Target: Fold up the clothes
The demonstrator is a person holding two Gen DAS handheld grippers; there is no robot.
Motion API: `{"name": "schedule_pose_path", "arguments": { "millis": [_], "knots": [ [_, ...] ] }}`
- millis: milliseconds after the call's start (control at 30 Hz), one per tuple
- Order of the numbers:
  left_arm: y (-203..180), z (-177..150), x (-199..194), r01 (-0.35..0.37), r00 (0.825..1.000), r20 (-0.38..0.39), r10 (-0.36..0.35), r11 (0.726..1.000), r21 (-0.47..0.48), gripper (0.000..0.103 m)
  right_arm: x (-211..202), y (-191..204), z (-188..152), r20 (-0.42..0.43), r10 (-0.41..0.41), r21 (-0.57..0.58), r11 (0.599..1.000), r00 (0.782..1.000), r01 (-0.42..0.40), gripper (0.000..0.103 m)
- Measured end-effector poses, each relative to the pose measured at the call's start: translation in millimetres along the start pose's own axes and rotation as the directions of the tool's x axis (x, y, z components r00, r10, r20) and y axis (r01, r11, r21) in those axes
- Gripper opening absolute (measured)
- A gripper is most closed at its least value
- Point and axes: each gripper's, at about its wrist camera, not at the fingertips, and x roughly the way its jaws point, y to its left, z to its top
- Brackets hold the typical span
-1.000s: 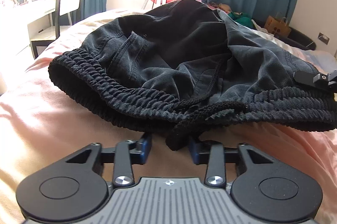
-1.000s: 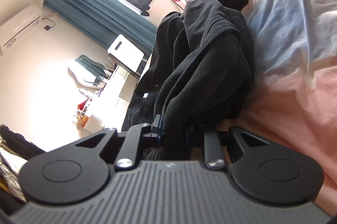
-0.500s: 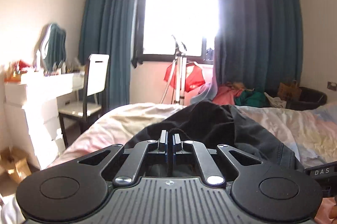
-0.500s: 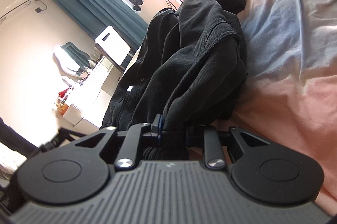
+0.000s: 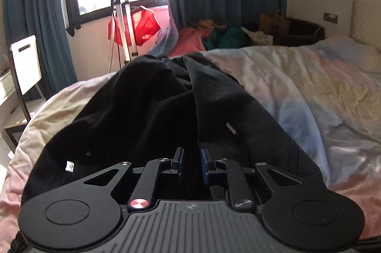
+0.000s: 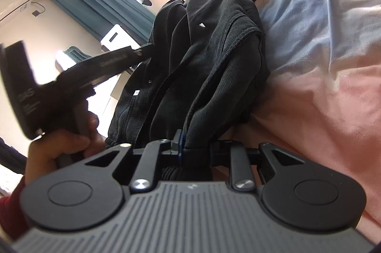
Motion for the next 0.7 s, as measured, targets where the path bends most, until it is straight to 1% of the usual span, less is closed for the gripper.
{"name": "schedule_pose_path", "arguments": {
  "millis": [33, 67, 100, 133, 167, 233, 267, 333, 367, 433, 467, 533, 600, 700],
  "knots": [
    [7.2, -5.6, 9.6, -0.001, 0.999, -0.035, 0.001, 1.000, -0.015, 0.018, 1.7, -1.0, 0.3, -0.003, -0.003, -0.002, 1.000, 1.000, 0.003, 0.023],
    [17.1, -9.7, 10.4, -0.004, 0.999, -0.043, 0.002, 0.999, -0.045, 0.018, 3.0, -2.3, 0.2, -0.005, -0.002, 0.003, 1.000, 1.000, 0.002, 0.023],
    [27.3, -13.7, 10.4, -0.007, 0.999, -0.048, 0.004, 0.997, -0.076, 0.030, 4.0, -3.9, 0.4, -0.007, 0.000, 0.009, 1.000, 1.000, 0.000, 0.023],
    [37.4, -17.7, 10.5, -0.011, 0.999, -0.054, 0.005, 0.994, -0.107, 0.047, 4.5, -5.5, 0.7, -0.009, 0.005, 0.017, 1.000, 1.000, -0.005, 0.023],
    [48.0, -22.8, 2.3, -0.013, 0.999, -0.036, 0.009, 0.992, -0.128, 0.052, 4.8, -6.6, 0.9, -0.011, 0.008, 0.023, 1.000, 1.000, -0.008, 0.023],
    [69.3, -33.2, -15.6, -0.017, 1.000, 0.005, 0.018, 0.986, -0.168, 0.056, 4.4, -6.9, 1.4, -0.013, 0.010, 0.029, 1.000, 1.000, -0.009, 0.023],
    [80.8, -39.7, -25.3, -0.036, 0.999, 0.017, 0.040, 0.985, -0.172, 0.058, 4.0, -6.5, 1.6, -0.013, 0.011, 0.031, 0.999, 1.000, -0.010, 0.023],
    [96.3, -53.7, -48.6, -0.129, 0.990, 0.047, 0.135, 0.985, -0.115, 0.072, 2.8, -5.2, 1.5, -0.011, 0.006, 0.028, 1.000, 1.000, -0.005, 0.023],
    [105.1, -59.9, -57.9, -0.177, 0.981, 0.066, 0.184, 0.980, -0.088, 0.075, 2.0, -4.0, 1.3, -0.010, 0.001, 0.025, 1.000, 1.000, -0.001, 0.023],
    [123.9, -73.4, -75.5, -0.267, 0.957, 0.106, 0.271, 0.962, -0.049, 0.081, 0.4, -1.9, 0.6, -0.006, -0.004, 0.014, 1.000, 1.000, 0.004, 0.023],
    [132.8, -79.8, -83.3, -0.283, 0.950, 0.120, 0.287, 0.958, -0.053, 0.082, -0.1, -1.2, 0.6, -0.003, -0.007, 0.010, 1.000, 1.000, 0.007, 0.023],
    [151.5, -94.4, -91.5, -0.258, 0.952, 0.140, 0.271, 0.961, -0.103, 0.083, -1.0, -0.2, -0.3, -0.001, -0.016, 0.005, 1.000, 1.000, 0.016, 0.023],
    [173.2, -106.2, -99.0, -0.188, 0.967, 0.138, 0.215, 0.965, -0.181, 0.084, -1.1, 1.2, -1.2, 0.003, -0.024, 0.001, 1.000, 1.000, 0.024, 0.023],
    [191.8, -119.6, -96.2, -0.066, 0.989, 0.113, 0.097, 0.967, -0.247, 0.084, -0.5, 3.9, -2.5, 0.011, -0.030, -0.010, 0.999, 0.999, 0.031, 0.024]
  ]
}}
